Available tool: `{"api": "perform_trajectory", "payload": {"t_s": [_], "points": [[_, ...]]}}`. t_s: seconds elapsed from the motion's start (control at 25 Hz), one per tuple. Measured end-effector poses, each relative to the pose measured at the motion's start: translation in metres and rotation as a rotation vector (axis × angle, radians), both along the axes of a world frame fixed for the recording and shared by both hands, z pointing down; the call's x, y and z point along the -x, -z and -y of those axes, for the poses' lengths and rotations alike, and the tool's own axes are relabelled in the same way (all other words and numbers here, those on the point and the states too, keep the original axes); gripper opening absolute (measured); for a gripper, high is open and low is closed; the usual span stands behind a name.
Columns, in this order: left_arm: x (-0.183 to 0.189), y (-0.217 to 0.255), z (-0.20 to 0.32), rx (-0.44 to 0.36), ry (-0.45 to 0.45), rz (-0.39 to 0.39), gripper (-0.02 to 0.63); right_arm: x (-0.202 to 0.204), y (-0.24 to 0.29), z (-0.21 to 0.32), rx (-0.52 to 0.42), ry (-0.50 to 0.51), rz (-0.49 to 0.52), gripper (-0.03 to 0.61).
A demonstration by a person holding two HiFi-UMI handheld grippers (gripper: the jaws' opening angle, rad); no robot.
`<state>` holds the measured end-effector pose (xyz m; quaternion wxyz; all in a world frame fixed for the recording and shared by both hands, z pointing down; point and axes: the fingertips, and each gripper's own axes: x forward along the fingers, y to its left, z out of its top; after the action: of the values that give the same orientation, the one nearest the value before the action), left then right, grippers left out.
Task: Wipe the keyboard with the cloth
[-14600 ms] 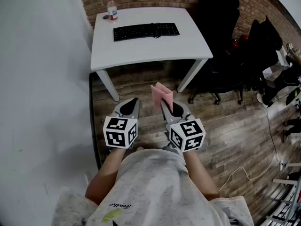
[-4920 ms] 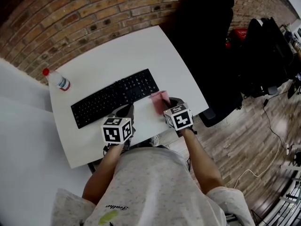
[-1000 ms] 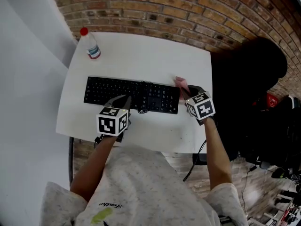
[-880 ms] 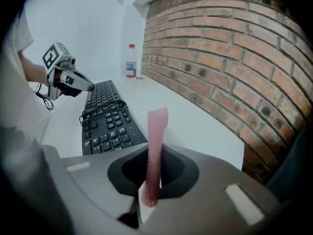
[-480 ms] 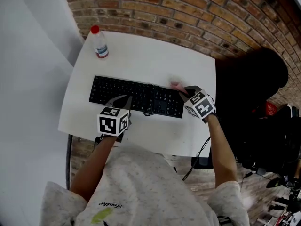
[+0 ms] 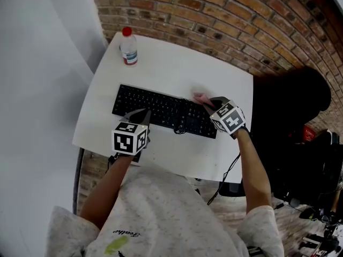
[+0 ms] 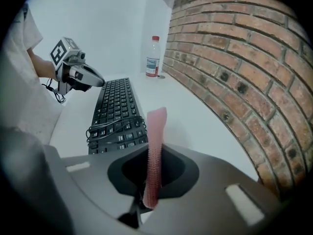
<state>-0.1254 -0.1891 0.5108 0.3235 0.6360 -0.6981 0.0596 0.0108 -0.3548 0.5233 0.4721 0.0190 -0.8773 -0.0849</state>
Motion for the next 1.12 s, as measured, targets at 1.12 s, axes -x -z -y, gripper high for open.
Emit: {"api": "perform_trajectory", "payload": {"t_s": [1.12], "points": [[0.07,-0.001,-0.043,-0.005,0.043,-0.014,-0.006,0.092,0.004,-0.055,0.031,0.127,-0.056,0.023]]}}
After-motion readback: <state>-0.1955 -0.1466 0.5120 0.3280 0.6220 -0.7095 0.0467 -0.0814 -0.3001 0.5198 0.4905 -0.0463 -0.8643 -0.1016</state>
